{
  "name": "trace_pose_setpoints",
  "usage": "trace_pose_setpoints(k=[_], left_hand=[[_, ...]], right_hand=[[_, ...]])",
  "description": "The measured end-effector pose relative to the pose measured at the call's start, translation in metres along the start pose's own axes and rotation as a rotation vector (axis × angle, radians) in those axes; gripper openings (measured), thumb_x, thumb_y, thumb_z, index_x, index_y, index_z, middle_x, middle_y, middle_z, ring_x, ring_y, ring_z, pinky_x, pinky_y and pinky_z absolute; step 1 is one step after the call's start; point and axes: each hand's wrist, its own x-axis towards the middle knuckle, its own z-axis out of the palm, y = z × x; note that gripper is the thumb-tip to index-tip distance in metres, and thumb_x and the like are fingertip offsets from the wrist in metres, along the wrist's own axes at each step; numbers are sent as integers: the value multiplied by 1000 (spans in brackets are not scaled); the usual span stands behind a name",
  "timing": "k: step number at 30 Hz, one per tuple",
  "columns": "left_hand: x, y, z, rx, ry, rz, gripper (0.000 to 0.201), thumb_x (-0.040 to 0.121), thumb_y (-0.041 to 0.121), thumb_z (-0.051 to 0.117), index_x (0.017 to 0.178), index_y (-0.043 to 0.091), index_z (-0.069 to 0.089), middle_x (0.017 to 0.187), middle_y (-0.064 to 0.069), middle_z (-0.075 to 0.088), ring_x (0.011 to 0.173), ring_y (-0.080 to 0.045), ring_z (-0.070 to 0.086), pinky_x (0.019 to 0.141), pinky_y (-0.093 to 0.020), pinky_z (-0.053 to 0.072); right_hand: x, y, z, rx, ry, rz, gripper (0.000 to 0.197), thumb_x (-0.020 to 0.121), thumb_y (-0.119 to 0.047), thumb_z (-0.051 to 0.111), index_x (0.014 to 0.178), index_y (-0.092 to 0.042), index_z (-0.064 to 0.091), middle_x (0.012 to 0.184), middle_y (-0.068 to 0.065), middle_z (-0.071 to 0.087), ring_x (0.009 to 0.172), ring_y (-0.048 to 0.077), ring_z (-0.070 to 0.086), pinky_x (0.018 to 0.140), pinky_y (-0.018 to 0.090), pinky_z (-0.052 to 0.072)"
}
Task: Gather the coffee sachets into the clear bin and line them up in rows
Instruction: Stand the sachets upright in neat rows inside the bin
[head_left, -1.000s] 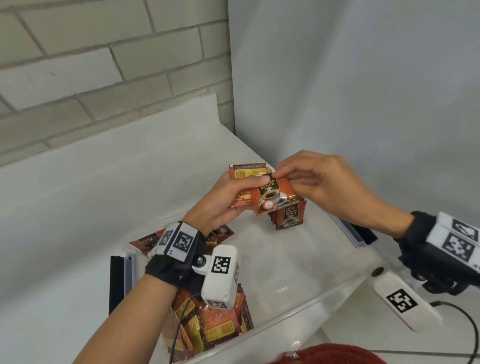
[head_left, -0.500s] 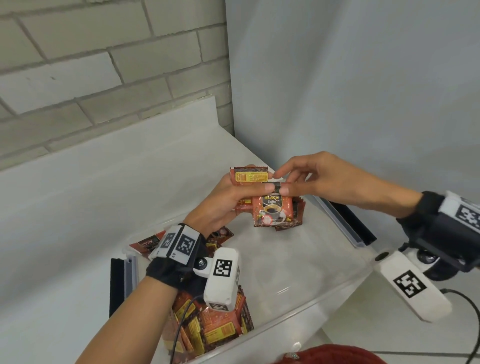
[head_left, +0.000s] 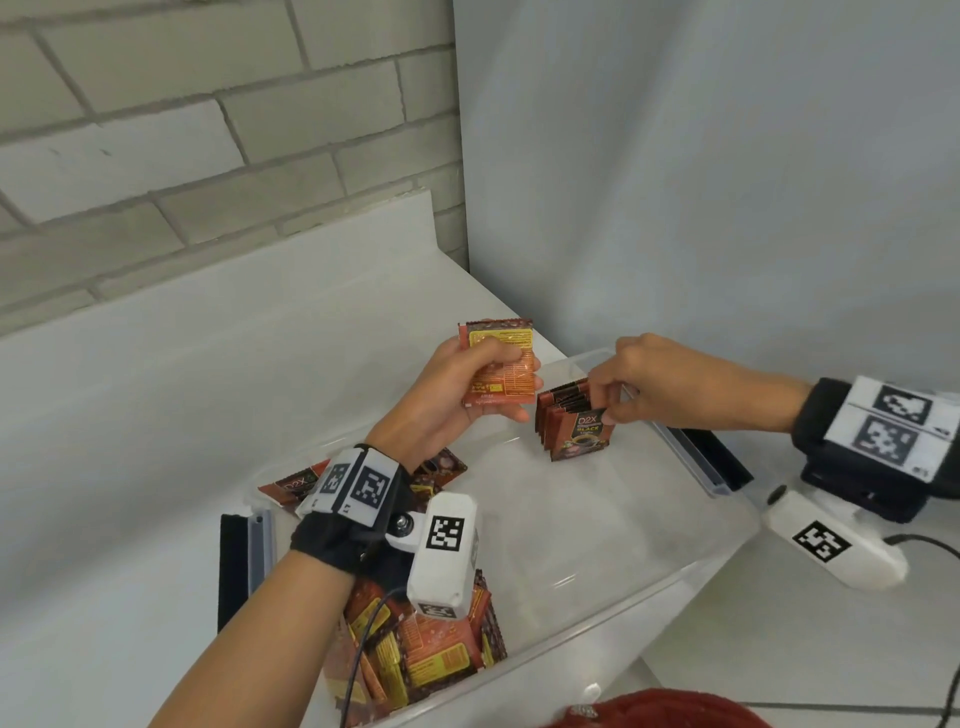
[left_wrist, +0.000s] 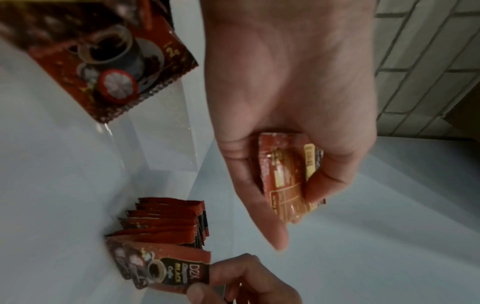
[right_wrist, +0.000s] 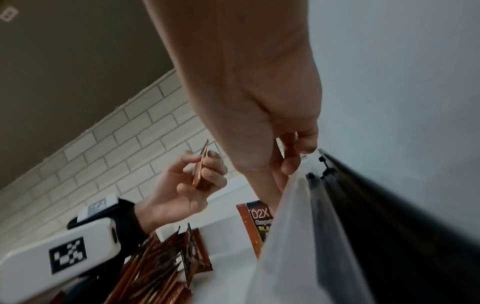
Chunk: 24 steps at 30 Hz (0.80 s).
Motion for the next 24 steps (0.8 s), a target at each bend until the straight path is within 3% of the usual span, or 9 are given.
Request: trace_pose_setpoints(k=[2, 4, 7, 13, 16, 20, 22, 24], left_hand=[[0, 0, 0, 2, -10, 11, 11, 92, 2, 51, 100, 2, 59, 80, -8, 71, 71, -21, 70, 49, -30, 57], [-1, 0, 0, -1, -15, 18, 12, 91, 3, 54, 101, 3, 60, 81, -8, 72, 72, -22, 70, 50, -29, 57], [-1, 0, -1, -11, -17, 27, 12, 90, 2, 54, 100, 5, 61, 82, -9, 72, 72, -22, 71, 49, -28, 56], [0, -1, -1, -29, -44, 35, 20, 83, 9, 61, 102, 7, 62, 85, -8, 72, 74, -21, 71, 51, -27, 56], [0, -1, 0, -52, -58, 26, 27, 79, 14, 61, 105, 6, 63, 84, -6, 71, 72, -17, 70, 53, -25, 57], [2, -3, -2, -109, -58, 13, 20, 95, 11, 49, 108, 3, 62, 83, -4, 69, 70, -12, 66, 57, -25, 57], [1, -3, -2, -137, -66, 18, 22, 95, 13, 48, 111, 4, 60, 83, -4, 67, 70, -12, 64, 55, -26, 57], [0, -2, -2, -148, -75, 32, 30, 88, 15, 54, 118, 10, 57, 80, -3, 64, 68, -12, 62, 49, -25, 54]], right_hand=[[3, -1, 3, -71, 1, 4, 8, 84, -20, 70, 91, -22, 67, 83, -14, 48, 93, 16, 52, 78, 31, 46], [5, -3, 3, -107, 9, 9, 7, 84, -23, 70, 87, -23, 63, 86, -10, 42, 92, 21, 54, 75, 31, 45], [6, -7, 3, -147, -6, 15, 14, 85, -24, 70, 82, -26, 56, 87, -8, 36, 86, 18, 51, 69, 27, 40], [6, -6, 5, -123, -13, 16, 21, 84, -22, 72, 81, -27, 52, 86, -10, 35, 84, 16, 48, 72, 30, 45], [7, 0, 7, -69, -11, 5, 21, 83, -20, 73, 82, -27, 53, 87, -10, 40, 89, 14, 47, 73, 31, 47], [8, 7, 5, 22, 4, -18, 14, 83, -21, 73, 87, -23, 60, 85, -10, 56, 87, 2, 38, 66, 16, 37], [8, 6, 0, 137, 82, -33, 15, 84, -24, 73, 90, -28, 60, 85, -13, 63, 84, -5, 44, 64, 16, 35], [9, 0, -8, 367, 198, -66, 24, 84, -27, 73, 103, -30, 59, 91, -12, 68, 80, -4, 52, 69, 16, 39]])
